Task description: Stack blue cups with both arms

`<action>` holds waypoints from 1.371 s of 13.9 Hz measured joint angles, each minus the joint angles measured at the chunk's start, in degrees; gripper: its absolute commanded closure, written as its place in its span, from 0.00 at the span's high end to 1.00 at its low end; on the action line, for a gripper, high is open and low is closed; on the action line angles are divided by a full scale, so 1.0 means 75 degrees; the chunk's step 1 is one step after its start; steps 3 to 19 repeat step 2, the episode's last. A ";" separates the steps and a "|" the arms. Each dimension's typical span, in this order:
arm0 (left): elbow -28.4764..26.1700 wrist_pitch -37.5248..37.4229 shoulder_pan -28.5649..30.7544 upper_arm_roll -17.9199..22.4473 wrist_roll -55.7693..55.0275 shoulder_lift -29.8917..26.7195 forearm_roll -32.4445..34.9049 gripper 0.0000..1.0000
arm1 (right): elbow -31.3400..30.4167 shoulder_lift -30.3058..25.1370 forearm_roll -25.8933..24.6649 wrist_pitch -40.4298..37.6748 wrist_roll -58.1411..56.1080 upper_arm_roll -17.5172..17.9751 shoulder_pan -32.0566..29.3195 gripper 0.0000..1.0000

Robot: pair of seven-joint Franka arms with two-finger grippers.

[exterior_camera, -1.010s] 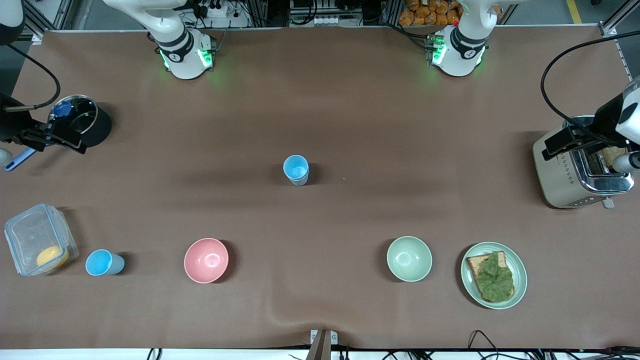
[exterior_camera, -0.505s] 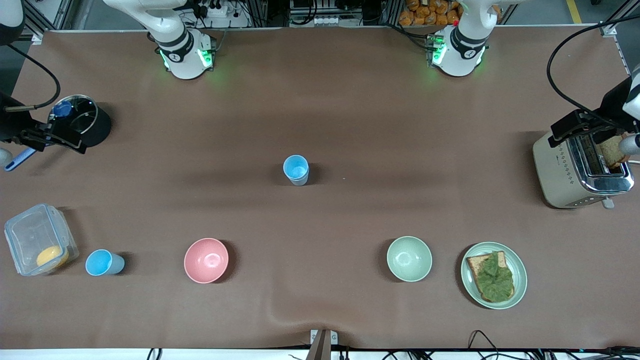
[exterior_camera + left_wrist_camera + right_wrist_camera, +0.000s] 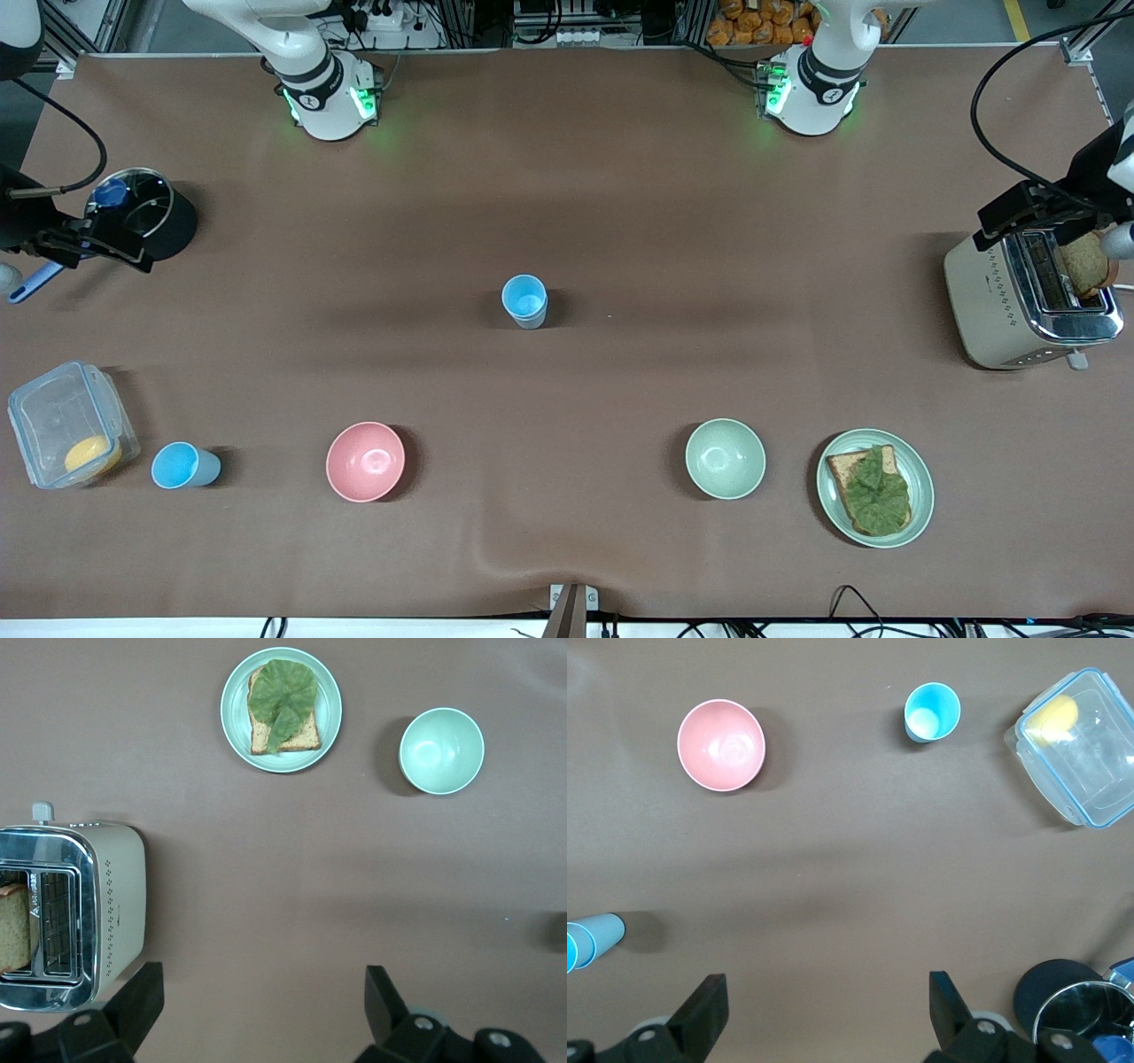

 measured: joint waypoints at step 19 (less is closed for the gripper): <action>0.0000 -0.0082 -0.0021 0.0000 0.0004 -0.0025 0.0000 1.00 | 0.0000 0.0000 0.0000 0.0000 0.0000 0.0000 0.0000 1.00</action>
